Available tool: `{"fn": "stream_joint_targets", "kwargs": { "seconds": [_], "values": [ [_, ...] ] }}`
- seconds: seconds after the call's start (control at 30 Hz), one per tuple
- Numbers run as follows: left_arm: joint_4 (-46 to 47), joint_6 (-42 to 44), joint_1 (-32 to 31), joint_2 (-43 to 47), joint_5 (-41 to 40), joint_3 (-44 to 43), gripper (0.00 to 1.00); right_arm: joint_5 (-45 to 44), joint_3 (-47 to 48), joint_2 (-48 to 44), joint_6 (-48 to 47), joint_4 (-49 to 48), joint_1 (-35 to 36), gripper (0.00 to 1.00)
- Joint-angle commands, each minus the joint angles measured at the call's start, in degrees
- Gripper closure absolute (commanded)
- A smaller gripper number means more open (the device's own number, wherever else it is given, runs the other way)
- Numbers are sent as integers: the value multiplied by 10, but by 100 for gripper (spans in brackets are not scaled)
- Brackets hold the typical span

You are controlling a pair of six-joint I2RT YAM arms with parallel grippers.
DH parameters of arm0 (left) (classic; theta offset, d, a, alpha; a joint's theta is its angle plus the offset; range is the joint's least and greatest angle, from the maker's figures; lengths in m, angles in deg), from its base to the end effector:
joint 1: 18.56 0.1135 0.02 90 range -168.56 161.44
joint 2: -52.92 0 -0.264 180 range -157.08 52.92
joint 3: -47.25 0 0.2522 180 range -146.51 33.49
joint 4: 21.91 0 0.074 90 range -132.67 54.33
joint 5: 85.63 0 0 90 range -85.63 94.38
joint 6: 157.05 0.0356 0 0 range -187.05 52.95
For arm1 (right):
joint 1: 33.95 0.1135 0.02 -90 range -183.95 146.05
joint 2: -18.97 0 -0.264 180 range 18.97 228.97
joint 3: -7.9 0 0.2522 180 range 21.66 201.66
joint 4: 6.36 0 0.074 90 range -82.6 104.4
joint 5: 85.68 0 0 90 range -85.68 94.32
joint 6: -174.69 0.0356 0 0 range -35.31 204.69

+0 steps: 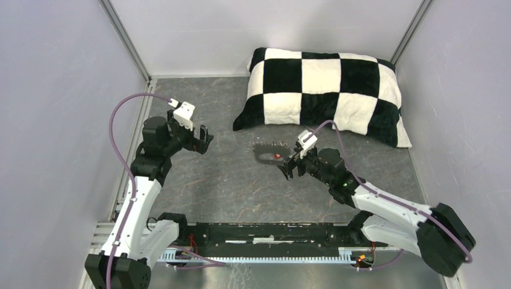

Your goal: Put the keys on the keyring

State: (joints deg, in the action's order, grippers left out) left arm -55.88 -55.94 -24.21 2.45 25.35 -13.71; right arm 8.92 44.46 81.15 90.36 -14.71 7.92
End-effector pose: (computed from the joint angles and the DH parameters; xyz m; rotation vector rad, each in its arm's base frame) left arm 0.1961 -0.0322 0.3203 0.5184 1.8943 -0.2997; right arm 0.1684 0.1548 0.2054 -0.6510 1.8088 0.6409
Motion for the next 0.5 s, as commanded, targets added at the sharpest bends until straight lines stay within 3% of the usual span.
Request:
{"fn": "stream_joint_targets", "kwargs": {
  "seconds": [0.0, 0.13, 0.23, 0.47],
  "values": [
    [63, -26, 9, 33, 13, 21, 0, -97, -17, -96, -5, 71, -3, 2],
    [100, -44, 11, 46, 19, 63, 0, -261, -50, -178, 6, 143, -10, 2],
    [166, -47, 17, 31, 14, 116, 0, -423, -83, -218, 11, 139, -21, 2],
    [409, -101, 106, -63, 34, 209, 0, -639, -198, -207, -117, -90, -44, 2]
  ]
}}
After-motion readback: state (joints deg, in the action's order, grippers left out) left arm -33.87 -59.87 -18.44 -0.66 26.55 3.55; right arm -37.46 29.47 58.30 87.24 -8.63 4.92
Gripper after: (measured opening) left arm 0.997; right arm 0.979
